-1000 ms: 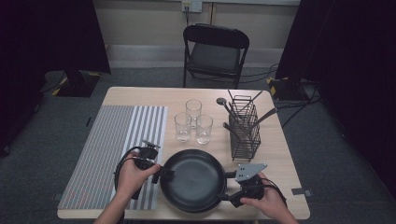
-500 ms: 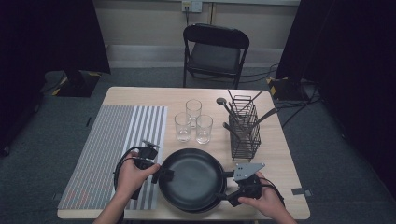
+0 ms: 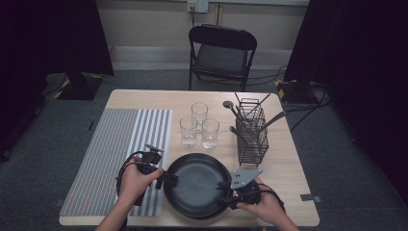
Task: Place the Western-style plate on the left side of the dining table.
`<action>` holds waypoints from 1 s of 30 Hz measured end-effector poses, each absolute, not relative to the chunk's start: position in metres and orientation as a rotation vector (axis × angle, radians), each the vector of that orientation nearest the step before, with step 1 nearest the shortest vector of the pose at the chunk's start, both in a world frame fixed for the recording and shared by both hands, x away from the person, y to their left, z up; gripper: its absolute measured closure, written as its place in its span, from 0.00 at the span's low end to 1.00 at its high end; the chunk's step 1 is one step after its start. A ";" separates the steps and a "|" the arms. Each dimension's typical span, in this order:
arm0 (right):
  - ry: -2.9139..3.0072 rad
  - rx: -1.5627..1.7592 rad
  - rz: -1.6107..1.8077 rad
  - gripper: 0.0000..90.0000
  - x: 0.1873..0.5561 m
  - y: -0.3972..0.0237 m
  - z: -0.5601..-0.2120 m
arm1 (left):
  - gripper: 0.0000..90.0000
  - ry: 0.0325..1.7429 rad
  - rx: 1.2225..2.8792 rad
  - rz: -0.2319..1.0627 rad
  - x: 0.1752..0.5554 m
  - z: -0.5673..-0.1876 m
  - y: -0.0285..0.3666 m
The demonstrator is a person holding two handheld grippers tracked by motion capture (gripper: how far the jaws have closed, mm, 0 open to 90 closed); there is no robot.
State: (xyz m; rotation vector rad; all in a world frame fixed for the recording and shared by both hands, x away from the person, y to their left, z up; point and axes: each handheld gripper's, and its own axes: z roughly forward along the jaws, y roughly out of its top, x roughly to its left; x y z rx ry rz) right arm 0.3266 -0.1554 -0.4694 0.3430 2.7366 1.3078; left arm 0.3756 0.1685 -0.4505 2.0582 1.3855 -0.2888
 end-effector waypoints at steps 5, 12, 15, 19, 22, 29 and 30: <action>2.752 0.259 1.169 0.46 0.323 -0.139 -0.462 | 0.62 1.384 2.040 -0.312 0.375 -0.451 0.172; 2.765 0.318 1.193 0.44 0.328 -0.149 -0.463 | 0.62 1.371 2.024 -0.316 0.374 -0.448 0.176; 2.759 0.330 1.176 0.43 0.329 -0.156 -0.461 | 0.63 1.371 2.026 -0.321 0.375 -0.447 0.177; 2.746 0.361 1.172 0.43 0.329 -0.166 -0.458 | 0.62 1.369 2.037 -0.312 0.377 -0.448 0.175; 2.738 0.393 1.187 0.43 0.328 -0.172 -0.456 | 0.62 1.387 2.026 -0.325 0.376 -0.448 0.175; 2.726 0.422 1.212 0.42 0.328 -0.181 -0.453 | 0.61 1.429 2.033 -0.319 0.377 -0.445 0.176; 2.726 0.424 1.219 0.42 0.327 -0.182 -0.453 | 0.61 1.424 2.034 -0.311 0.377 -0.446 0.176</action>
